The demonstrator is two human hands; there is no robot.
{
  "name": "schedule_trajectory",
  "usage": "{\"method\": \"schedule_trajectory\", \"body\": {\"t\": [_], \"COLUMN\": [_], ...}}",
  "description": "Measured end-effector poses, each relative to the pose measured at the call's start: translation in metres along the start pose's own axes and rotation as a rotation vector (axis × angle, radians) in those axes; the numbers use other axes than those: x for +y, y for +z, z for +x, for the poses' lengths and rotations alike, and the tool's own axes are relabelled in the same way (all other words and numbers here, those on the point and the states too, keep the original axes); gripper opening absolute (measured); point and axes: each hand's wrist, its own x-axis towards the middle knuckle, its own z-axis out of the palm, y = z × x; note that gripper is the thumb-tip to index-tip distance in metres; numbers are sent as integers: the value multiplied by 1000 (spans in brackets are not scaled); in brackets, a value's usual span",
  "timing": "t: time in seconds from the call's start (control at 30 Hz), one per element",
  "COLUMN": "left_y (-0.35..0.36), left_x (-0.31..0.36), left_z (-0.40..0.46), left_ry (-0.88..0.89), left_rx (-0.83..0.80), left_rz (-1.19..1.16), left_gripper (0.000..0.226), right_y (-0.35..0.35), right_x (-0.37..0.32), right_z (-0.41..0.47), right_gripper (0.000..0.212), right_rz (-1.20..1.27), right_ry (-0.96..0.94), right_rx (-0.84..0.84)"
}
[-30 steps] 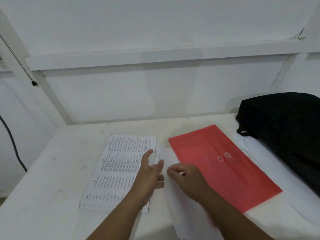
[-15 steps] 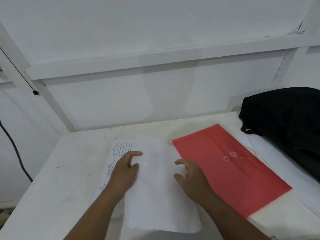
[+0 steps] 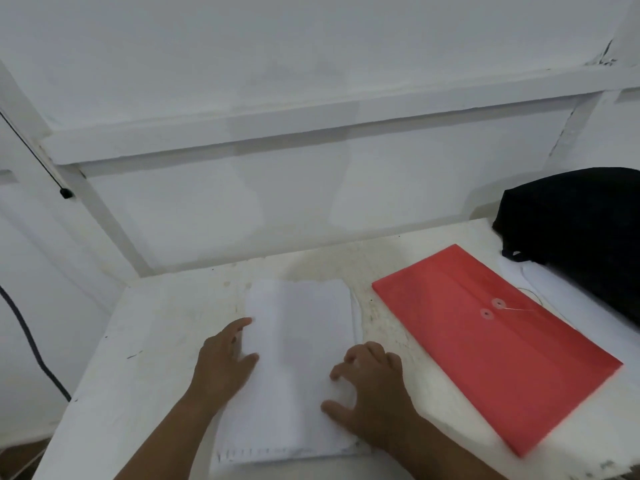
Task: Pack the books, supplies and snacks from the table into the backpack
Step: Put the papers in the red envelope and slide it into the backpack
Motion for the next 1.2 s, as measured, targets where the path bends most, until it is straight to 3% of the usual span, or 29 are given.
{"method": "schedule_trajectory", "body": {"t": [0.1, 0.2, 0.27, 0.47, 0.67, 0.8, 0.9, 1.03, 1.1, 1.2], "left_y": [6, 12, 20, 77, 159, 222, 273, 332, 358, 389], "left_x": [-12, -7, 10, 69, 159, 225, 268, 315, 330, 347], "left_z": [3, 1, -3, -3, -14, -23, -27, -35, -36, -32], "left_ry": [74, -13, 13, 413, 592, 663, 651, 501, 421, 453], "left_rx": [-2, 24, 71, -44, -199, -290, -383, -482, -472, -394], "left_rz": [43, 92, 83, 94, 18, -4, -53, -61, -31, 185], "left_gripper": [53, 60, 57, 49, 42, 40, 40, 42, 45, 52], "right_y": [-2, -6, -9, -40, -113, -169, -212, -254, -261, -268], "right_x": [-5, -7, -4, 42, 134, 197, 245, 302, 326, 354], "right_z": [-6, -14, -21, -52, -75, -91, -96, -92, -90, -90], "right_gripper": [49, 53, 45, 21, 21, 37, 63, 111, 117, 104], "right_rz": [7, 75, 124, 180, 86, -99, -305, -570, -619, -659], "right_ry": [23, 68, 94, 270, 382, 421, 487, 546, 514, 423], "right_rx": [-5, -47, 34, 339, 487, 562, 506, 246, 155, 163]}}
